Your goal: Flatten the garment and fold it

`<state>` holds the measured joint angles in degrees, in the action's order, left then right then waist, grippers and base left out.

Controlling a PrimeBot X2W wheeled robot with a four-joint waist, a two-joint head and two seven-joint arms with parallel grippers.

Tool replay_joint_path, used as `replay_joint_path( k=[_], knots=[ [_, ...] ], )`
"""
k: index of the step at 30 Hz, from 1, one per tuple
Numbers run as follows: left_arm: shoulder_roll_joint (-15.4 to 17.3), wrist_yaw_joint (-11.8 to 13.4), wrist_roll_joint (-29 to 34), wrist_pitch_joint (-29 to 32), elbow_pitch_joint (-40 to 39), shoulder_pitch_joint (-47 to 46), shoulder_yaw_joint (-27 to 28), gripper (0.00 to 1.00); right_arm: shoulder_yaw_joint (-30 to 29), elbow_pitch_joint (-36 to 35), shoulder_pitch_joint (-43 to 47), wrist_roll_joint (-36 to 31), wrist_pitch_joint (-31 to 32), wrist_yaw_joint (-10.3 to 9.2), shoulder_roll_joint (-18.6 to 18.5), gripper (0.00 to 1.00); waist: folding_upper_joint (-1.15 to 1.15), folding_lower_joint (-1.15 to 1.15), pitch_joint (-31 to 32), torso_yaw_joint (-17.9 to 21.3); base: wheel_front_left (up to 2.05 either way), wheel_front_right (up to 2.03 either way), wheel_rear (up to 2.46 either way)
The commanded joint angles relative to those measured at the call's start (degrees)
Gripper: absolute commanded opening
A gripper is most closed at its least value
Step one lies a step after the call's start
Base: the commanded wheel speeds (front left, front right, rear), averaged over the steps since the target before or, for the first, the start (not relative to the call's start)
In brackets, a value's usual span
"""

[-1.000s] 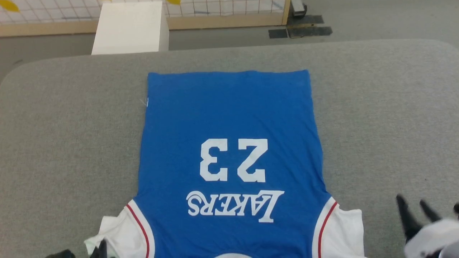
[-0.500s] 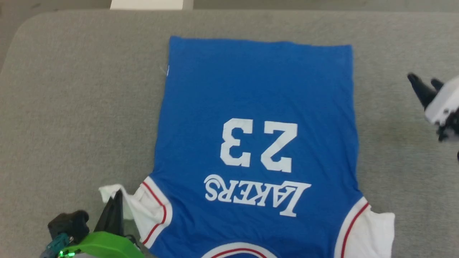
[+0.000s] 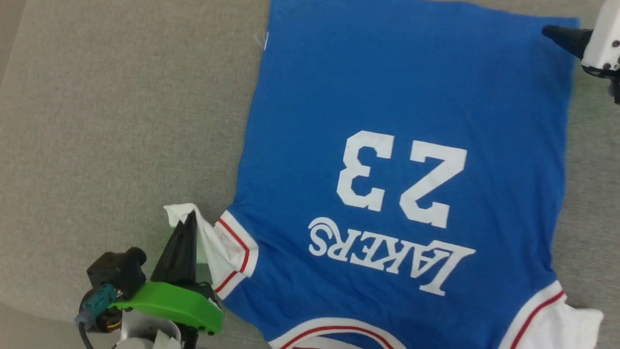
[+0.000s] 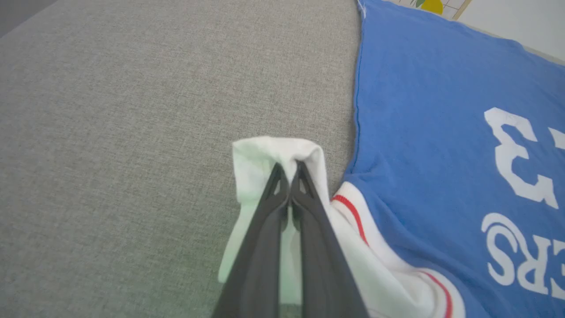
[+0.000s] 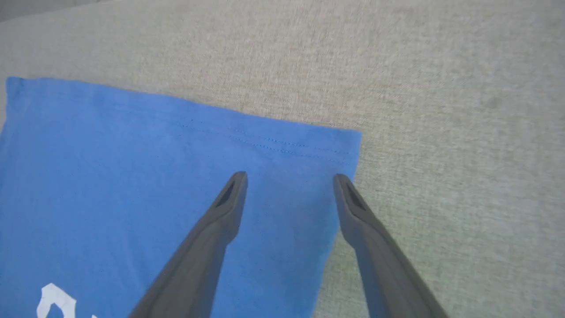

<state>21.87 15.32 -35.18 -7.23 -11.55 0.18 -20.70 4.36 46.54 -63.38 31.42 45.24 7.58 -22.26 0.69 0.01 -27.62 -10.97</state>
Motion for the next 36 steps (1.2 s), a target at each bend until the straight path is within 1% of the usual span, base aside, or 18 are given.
replay_joint_path(
  k=[1, 7, 8, 10, 13, 17, 25, 27, 30, 33, 36],
  knots=[
    [-0.37, -0.36, 0.39, -0.46, 0.07, -1.38, -0.16, 0.00, 0.56, 1.36, -1.24, -0.70, 1.53, -0.09, 0.23, 1.00, -0.69, -0.01, -4.44, -3.82, 0.00, 0.00, 0.00],
    [-0.99, -0.63, 0.15, -1.10, 1.11, -2.01, -0.44, 0.00, 1.96, 7.04, -1.69, -2.19, 7.65, -0.09, 0.72, 1.00, -0.69, -0.01, -5.52, -4.23, 0.00, 0.00, 0.00],
    [-1.08, -0.67, 0.10, -1.23, 1.33, -2.07, -0.47, 0.00, 2.34, 8.19, -1.44, -2.68, 9.15, -0.09, 0.86, 0.63, -0.69, -0.01, -5.51, -4.25, 0.00, 0.00, 0.00],
    [-1.17, -0.71, 0.02, -1.35, 1.60, -2.17, -0.51, 0.00, 2.81, 9.10, -1.16, -3.36, 10.33, -0.09, 1.03, 0.00, -0.69, -0.01, -5.46, -4.26, 0.00, 0.00, 0.00],
    [-1.27, -0.80, -0.15, -1.45, 2.00, -2.36, -0.54, 0.00, 3.31, 9.03, -1.06, -3.44, 10.64, -0.09, 1.53, 0.00, -0.69, -0.01, -5.15, -4.16, 0.00, 0.00, 0.00],
    [-1.29, -1.01, -0.46, -1.41, 2.81, -2.49, -0.65, 0.00, 5.05, 7.02, -1.08, -3.46, 8.60, -0.09, 1.53, 0.00, -0.69, -0.01, -3.62, -3.84, 0.00, 0.00, 0.00],
    [-0.85, -0.91, -1.37, -1.06, 5.12, -1.48, -0.31, 0.00, 11.10, 0.83, -0.57, -3.63, 1.03, -0.09, -1.63, 0.00, -0.69, -0.01, 3.13, -2.10, 0.00, 0.00, 0.00],
    [-0.64, -0.77, -1.68, -0.91, 5.69, -0.85, -0.12, 0.00, 12.88, -1.10, 0.11, -2.90, -0.44, -0.09, -2.88, 0.00, -0.69, -0.01, 5.16, -1.26, 0.00, 0.00, 0.00],
    [-0.24, -0.34, -2.19, -0.60, 6.47, 0.48, 0.26, 0.00, 15.64, -4.77, 2.26, -1.51, -2.50, -0.09, -5.73, 0.00, -0.69, -0.01, 8.51, 0.32, 0.00, 0.00, 0.00],
    [0.30, 0.24, -2.72, -0.32, 6.89, 2.25, 0.77, 0.00, 18.01, -9.34, 5.90, 0.12, -3.95, -0.09, -9.45, 0.00, -0.69, -0.01, 11.68, 2.25, 0.00, 0.00, 0.00],
    [0.90, 0.96, -3.22, -0.05, 6.97, 4.13, 1.41, 0.00, 18.95, -14.22, 10.59, 2.03, -4.66, -0.09, -13.28, 0.00, -0.69, -0.01, 14.16, 4.34, 0.00, 0.00, 0.00]
  ],
)
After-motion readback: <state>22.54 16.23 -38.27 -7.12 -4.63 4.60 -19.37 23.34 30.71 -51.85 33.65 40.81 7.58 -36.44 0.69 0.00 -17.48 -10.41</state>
